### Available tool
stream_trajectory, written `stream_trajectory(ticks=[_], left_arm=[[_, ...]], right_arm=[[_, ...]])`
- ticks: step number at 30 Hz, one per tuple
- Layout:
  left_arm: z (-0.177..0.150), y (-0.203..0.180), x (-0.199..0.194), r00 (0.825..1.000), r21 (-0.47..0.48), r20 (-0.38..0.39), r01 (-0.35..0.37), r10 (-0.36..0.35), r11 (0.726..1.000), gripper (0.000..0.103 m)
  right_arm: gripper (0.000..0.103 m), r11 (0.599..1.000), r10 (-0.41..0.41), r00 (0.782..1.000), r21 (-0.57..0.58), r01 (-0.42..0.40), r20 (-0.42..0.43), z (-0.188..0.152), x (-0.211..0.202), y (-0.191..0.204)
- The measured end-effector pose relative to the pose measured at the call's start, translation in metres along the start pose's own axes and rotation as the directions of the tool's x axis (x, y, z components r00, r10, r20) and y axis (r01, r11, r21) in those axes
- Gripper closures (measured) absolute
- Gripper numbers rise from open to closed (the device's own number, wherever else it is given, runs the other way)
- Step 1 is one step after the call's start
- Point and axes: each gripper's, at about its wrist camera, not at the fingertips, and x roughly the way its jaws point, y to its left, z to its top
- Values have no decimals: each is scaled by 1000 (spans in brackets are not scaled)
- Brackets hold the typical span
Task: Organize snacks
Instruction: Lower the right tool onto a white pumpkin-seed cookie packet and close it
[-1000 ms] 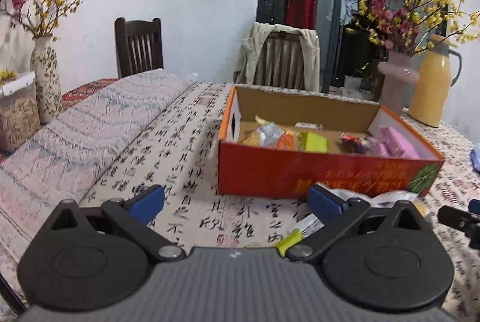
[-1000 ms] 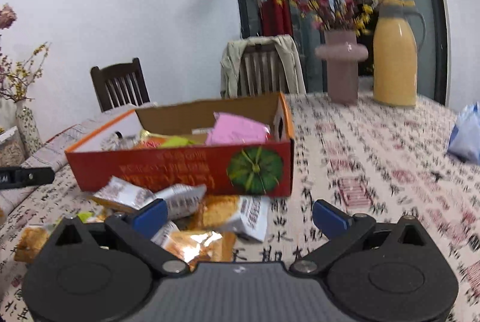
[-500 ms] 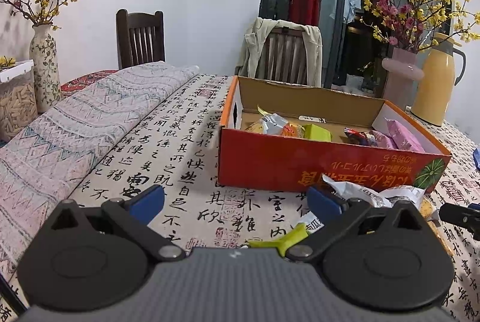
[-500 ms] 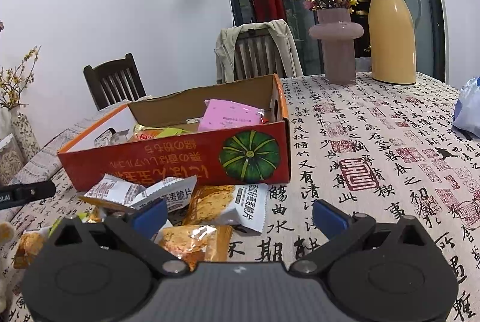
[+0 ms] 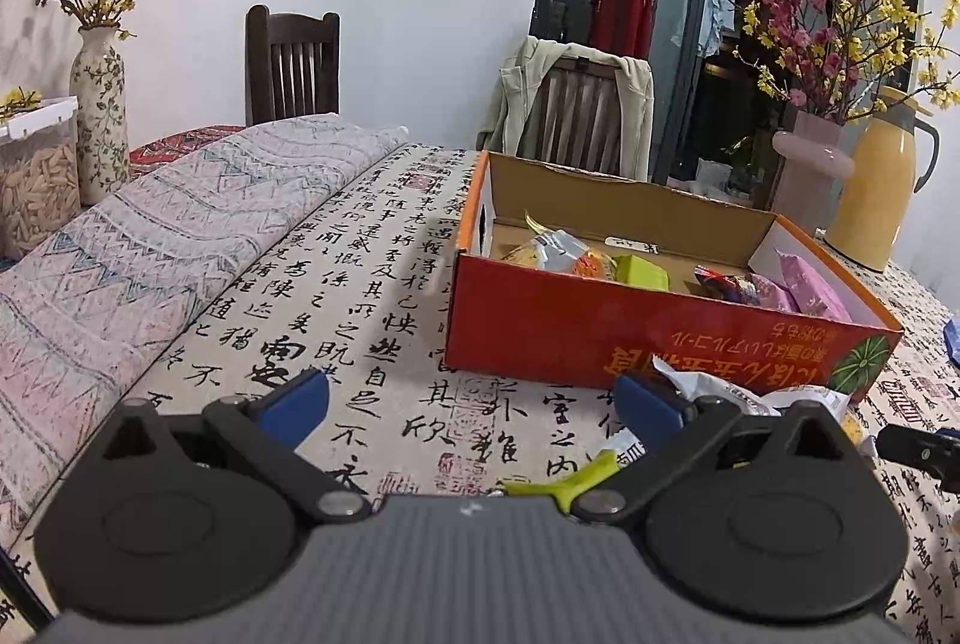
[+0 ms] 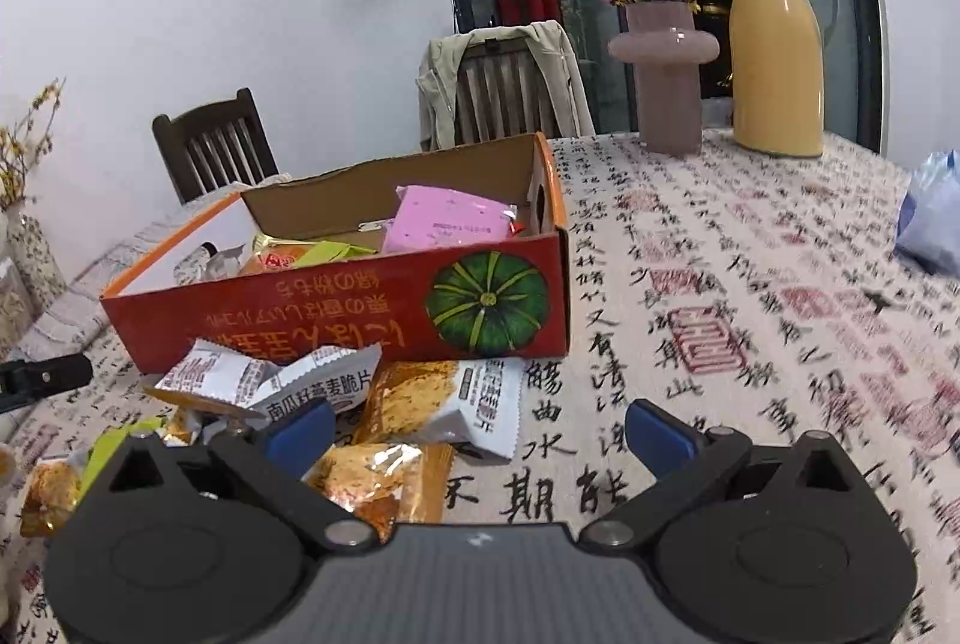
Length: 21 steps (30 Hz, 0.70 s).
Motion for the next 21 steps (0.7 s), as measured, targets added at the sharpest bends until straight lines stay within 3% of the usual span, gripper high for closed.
stream_trajectory(ticks=[5,9,14,21], left_arm=[[0,2,-1,1000,-14,4,2,-2,1000,0],[0,6,-2,1000,-38,6,3,-3,999,0],[1,8,-3,1000,-48,9,15,-15,999,0],[1,11,-5,999,-59,14,35,-34,998,0]], right_arm=[[0,994,-39,998,-101,35,-40,13,7,12],[1,992,-36,991,-122,20,-132,20,26,21],[2,987,-68,983,-156,41,-170,25,44,34],[14,990,-81,972,-135,52,-220,24,65,36]])
